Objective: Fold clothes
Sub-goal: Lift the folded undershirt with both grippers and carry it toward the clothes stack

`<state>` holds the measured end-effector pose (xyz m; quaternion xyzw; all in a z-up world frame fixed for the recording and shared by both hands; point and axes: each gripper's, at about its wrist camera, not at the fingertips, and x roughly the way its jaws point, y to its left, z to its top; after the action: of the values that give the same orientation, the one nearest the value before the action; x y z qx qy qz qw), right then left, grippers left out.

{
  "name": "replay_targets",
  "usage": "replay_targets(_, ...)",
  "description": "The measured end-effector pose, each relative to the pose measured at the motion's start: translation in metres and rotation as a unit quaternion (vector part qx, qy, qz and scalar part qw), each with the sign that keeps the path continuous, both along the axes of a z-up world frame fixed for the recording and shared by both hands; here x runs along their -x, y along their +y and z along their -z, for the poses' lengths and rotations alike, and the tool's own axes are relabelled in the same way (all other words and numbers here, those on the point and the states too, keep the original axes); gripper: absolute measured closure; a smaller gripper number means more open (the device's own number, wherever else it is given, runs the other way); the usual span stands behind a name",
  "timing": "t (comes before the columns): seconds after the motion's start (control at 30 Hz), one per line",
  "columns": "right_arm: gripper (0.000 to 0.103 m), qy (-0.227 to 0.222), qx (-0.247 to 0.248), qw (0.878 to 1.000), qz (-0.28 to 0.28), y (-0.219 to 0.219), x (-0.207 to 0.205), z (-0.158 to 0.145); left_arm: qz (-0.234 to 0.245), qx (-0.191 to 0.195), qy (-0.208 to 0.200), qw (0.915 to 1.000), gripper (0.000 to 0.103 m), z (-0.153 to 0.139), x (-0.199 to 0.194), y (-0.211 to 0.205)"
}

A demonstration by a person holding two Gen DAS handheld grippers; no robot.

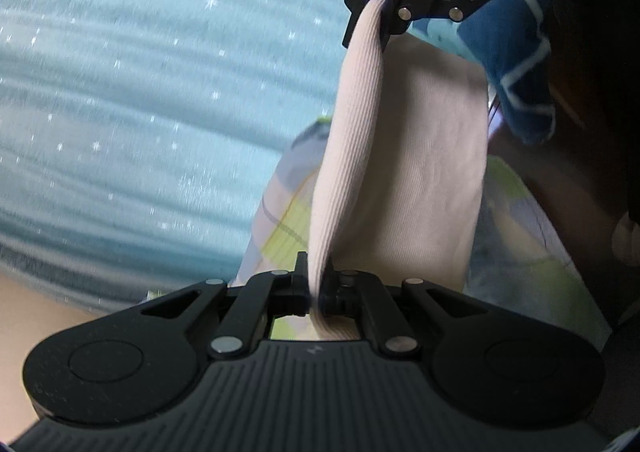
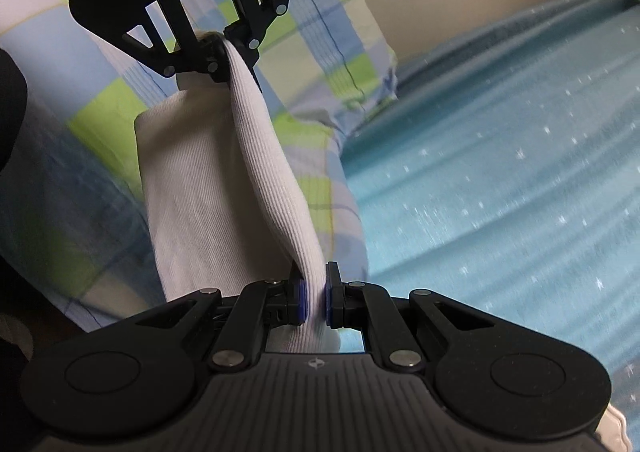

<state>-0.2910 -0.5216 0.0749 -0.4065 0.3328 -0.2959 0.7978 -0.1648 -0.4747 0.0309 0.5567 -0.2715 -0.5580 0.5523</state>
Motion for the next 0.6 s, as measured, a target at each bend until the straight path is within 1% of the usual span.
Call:
replay_targets(0.33, 0.096, 0.007, 0.001, 0.998, 0.057, -0.017, 0.044, 0.002, 0.057, -0.004, 0.008, 0.9983, 0.100, 0.004, 0.037, -0.034)
replay_targets(0.6, 0.096, 0.003, 0.003, 0.996, 0.084, -0.024, 0.073, -0.002, 0.086, 0.000, 0.008, 0.9963, 0.100, 0.001, 0.070, -0.045)
